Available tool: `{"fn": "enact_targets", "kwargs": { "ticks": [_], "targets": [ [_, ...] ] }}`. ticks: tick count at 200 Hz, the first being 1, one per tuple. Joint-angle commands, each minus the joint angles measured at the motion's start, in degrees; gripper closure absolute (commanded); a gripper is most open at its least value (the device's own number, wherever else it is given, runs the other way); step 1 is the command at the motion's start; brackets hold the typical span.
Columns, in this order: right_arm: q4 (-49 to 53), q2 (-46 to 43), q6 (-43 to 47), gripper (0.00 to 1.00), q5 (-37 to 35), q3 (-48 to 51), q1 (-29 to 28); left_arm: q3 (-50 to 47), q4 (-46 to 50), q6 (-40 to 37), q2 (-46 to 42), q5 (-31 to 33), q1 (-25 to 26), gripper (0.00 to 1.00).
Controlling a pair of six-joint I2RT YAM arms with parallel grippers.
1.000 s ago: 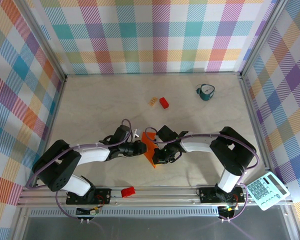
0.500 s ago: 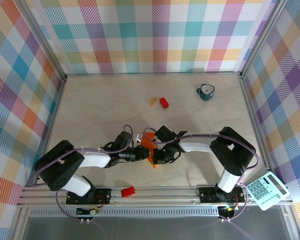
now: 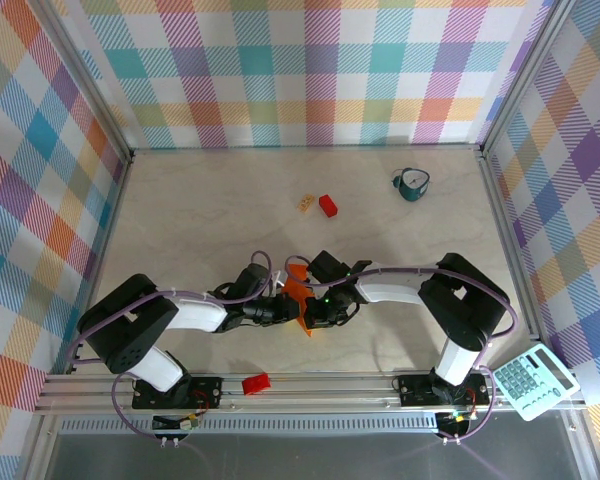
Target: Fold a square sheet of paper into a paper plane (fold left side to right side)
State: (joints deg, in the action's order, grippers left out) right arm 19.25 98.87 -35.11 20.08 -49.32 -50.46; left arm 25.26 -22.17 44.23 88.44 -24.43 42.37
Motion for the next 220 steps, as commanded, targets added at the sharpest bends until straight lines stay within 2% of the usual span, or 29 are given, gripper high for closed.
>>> {"fn": "enact_targets", "kwargs": {
  "ticks": [1,21,56,151,191,220],
  "targets": [
    [11.63,5.28,1.16,1.00,-14.80,3.88,0.53,1.61,7.05,-1.72,0.82,5.79,0.35,0.90],
    [12.16,5.26,1.27,1.00,-15.06,3.79,0.60,2.33,9.75,-3.04,0.18,7.18,-0.33,0.90],
    [13.25,5.02,1.58,1.00,-15.68,3.65,0.56,3.30,12.56,-6.67,0.04,6.76,-4.39,0.90],
    [12.23,4.15,1.28,1.00,-14.22,4.16,0.62,6.01,11.80,-14.34,3.17,3.50,-16.79,0.91],
    [11.00,2.40,0.84,1.00,-12.25,4.06,1.13,6.52,17.70,-16.77,-5.82,1.47,-17.06,0.91],
    [9.63,0.83,1.61,1.00,-11.29,3.97,2.30,4.28,17.90,-16.51,-10.97,-2.96,-15.87,0.91]
  ]
}}
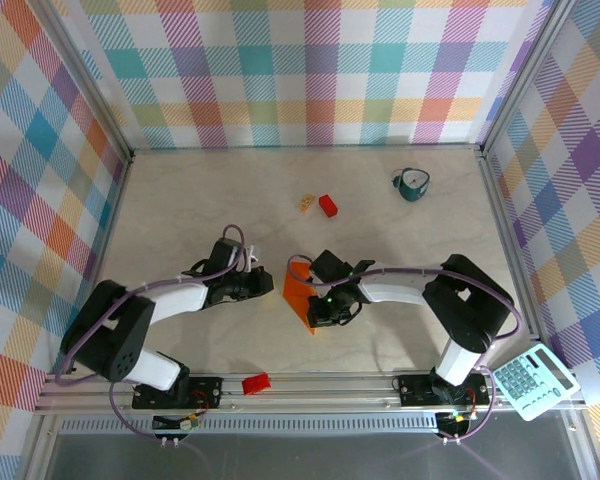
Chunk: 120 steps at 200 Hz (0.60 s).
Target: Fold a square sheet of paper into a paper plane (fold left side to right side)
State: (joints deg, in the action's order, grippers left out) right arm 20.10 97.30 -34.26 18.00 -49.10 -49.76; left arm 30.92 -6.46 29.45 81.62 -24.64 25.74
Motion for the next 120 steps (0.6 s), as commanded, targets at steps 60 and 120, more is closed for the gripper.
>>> {"fn": "enact_targets", "kwargs": {
  "ticks": [60,120],
  "targets": [
    [7.18,2.08,4.53,1.00,-7.98,3.33,2.89,-1.18,-5.44,1.92,-0.56,-4.49,10.18,0.91],
    [6.56,2.36,4.71,1.00,-7.78,3.62,3.09,3.51,-7.35,1.83,7.02,-3.13,12.32,0.91]
  ]
}}
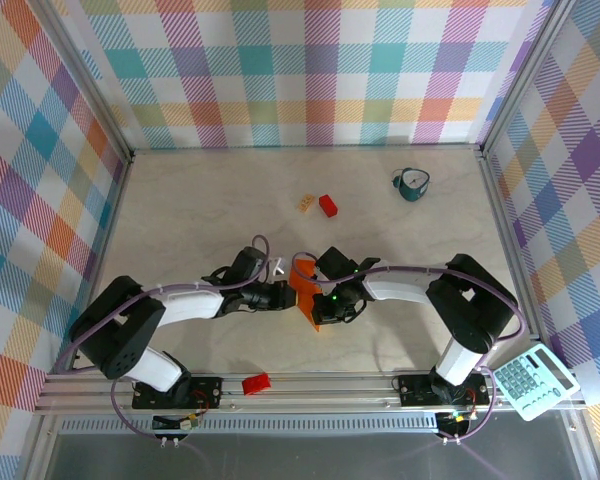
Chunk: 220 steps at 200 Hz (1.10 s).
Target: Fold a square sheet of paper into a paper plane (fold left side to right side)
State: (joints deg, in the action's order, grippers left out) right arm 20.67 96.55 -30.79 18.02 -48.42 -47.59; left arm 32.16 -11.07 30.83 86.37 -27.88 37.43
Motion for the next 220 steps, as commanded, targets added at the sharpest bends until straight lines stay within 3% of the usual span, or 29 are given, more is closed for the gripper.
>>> {"fn": "enact_targets", "kwargs": {
  "ticks": [1,90,172,220],
  "targets": [
    [6.02,3.15,1.29,1.00,-7.77,2.92,0.92,2.32,-2.78,0.46,2.39,0.11,0.63,0.92],
    [5.61,2.29,1.78,1.00,-6.48,2.13,0.92,4.27,1.86,0.45,8.07,4.50,1.46,0.99],
    [3.52,-7.77,0.00,1.00,-1.60,-0.59,0.97,4.20,7.67,4.31,7.82,8.59,3.52,1.00],
    [-4.71,-6.23,-4.14,1.00,3.90,1.94,0.86,4.58,8.87,5.81,8.11,10.16,4.21,1.00]
  ]
}}
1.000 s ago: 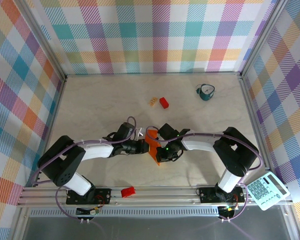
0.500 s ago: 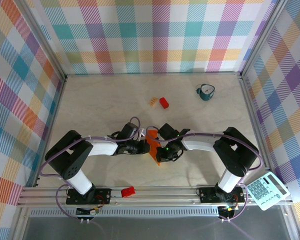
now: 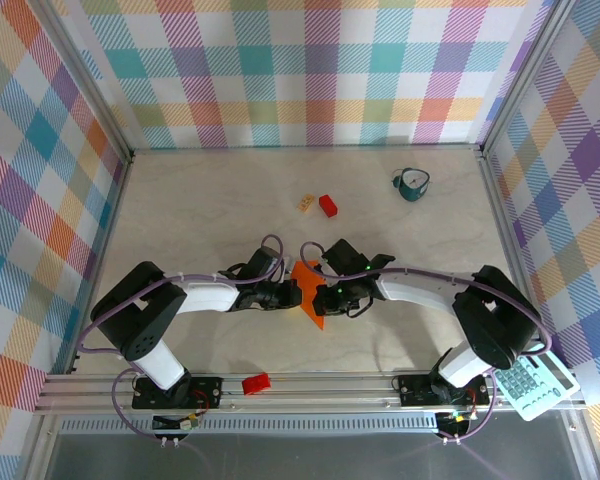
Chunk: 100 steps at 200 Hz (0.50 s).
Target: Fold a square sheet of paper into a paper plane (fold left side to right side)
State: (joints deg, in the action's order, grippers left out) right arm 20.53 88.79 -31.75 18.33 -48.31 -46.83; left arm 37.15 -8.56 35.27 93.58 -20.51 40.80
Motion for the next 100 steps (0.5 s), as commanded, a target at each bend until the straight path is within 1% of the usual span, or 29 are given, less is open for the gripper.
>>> {"fn": "enact_targets", "kwargs": {
  "ticks": [1,17,46,100],
  "targets": [
    [-4.82,1.59,-3.29,1.00,3.75,1.91,0.08,-0.41,6.36,1.38,0.86,2.82,0.85,1.00],
    [-8.19,3.29,-4.85,1.00,5.35,2.46,-0.20,-0.50,6.33,1.89,0.90,2.85,0.91,1.00],
    [-9.94,5.73,-5.10,1.00,5.34,1.53,-0.63,-0.50,6.27,2.13,0.99,2.67,1.08,1.00],
    [-9.10,9.39,-4.14,1.00,3.11,-0.79,-0.68,-0.65,6.37,2.43,1.03,2.76,1.13,1.00]
  ]
}}
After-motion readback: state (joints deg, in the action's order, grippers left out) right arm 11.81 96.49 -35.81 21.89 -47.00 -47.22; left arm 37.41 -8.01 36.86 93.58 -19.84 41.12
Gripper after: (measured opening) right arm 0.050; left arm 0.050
